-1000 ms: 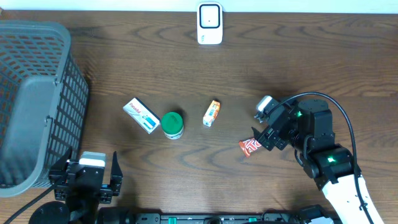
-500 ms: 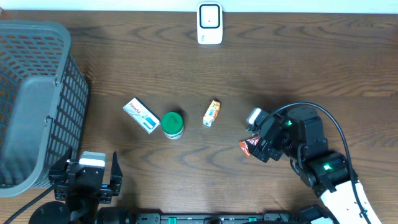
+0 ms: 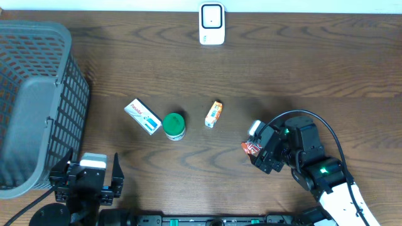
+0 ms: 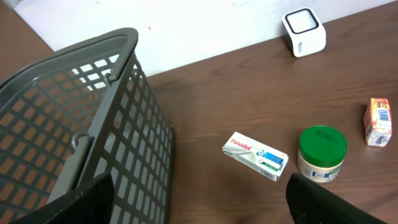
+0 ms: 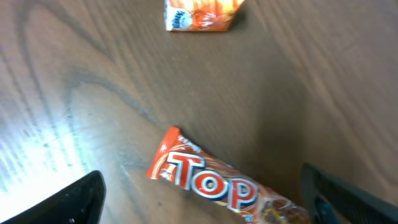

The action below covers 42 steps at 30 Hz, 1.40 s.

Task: Scan the item barcode

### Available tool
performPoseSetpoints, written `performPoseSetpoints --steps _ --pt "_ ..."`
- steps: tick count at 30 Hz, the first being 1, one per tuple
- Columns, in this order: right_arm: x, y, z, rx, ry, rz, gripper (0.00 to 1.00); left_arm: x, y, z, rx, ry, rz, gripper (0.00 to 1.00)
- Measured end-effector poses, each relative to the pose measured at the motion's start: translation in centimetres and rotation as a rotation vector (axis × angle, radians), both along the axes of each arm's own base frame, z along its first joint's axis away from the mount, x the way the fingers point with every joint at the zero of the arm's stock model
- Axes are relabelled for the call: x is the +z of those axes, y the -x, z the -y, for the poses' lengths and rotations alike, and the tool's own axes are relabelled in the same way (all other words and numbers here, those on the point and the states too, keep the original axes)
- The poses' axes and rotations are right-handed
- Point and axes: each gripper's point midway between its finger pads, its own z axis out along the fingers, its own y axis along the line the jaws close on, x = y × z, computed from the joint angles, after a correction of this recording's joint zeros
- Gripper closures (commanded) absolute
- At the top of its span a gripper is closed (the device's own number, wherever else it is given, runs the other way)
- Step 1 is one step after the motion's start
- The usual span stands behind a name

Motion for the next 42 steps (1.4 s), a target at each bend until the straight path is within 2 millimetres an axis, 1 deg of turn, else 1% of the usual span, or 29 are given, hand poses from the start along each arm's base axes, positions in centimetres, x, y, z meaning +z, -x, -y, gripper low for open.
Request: performPoseSetpoints --steps 7,16,19,21,23,24,25,28,29,31,33,36,38,39,42 --pt "-0.1 0.4 -0.3 0.017 -0.017 -0.015 0.04 0.0 0.0 0.0 0.000 0.000 0.000 0.14" --pt "-1.1 0.8 -0.3 0.021 -0.012 -0.048 0.01 0.0 0.0 0.0 0.000 0.000 0.000 0.14" --pt "-1.1 0.4 -0.5 0.022 -0.016 -0.037 0.01 0.0 0.0 0.0 0.000 0.000 0.000 0.14" --pt "-0.4 -0.6 -0.8 0.022 -0.036 0.016 0.01 0.0 0.0 0.0 0.000 0.000 0.000 0.14" --pt "1.0 -2.2 -1.4 0.013 -0.075 0.100 0.01 0.0 0.0 0.0 0.000 0.000 0.000 0.14" --pt "2.2 -3.4 -1.8 -0.002 -0.108 0.160 0.01 0.0 0.0 0.0 0.000 0.000 0.000 0.14" --pt "3.1 -4.0 -2.1 -0.011 -0.135 0.195 0.01 0.0 0.0 0.0 0.000 0.000 0.000 0.14" --pt "6.8 -6.3 -2.9 -0.063 -0.256 0.325 0.01 0.0 0.0 0.0 0.000 0.000 0.000 0.14" --pt "7.8 -6.8 -3.1 -0.077 -0.287 0.356 0.01 0.0 0.0 0.0 0.000 0.000 0.000 0.14" --pt "10.7 -7.9 -3.5 -0.109 -0.387 0.433 0.01 0.0 0.0 0.0 0.000 0.000 -0.001 0.14" --pt "13.1 -8.5 -3.7 -0.136 -0.477 0.492 0.01 0.0 0.0 0.0 0.000 0.000 -0.001 0.14" --pt "16.2 -8.9 -3.9 -0.175 -0.618 0.540 0.01 0.0 0.0 0.0 0.000 0.000 -0.001 0.14" --pt "18.4 -8.9 -4.1 -0.192 -0.725 0.563 0.01 0.0 0.0 0.0 0.000 0.000 -0.002 0.14" --pt "19.0 -8.8 -4.2 -0.195 -0.755 0.566 0.01 0.0 0.0 0.0 0.000 0.000 -0.001 0.14" --pt "21.8 -8.5 -4.8 -0.175 -0.866 0.626 0.01 0.0 0.0 0.0 0.000 0.000 -0.002 0.14"
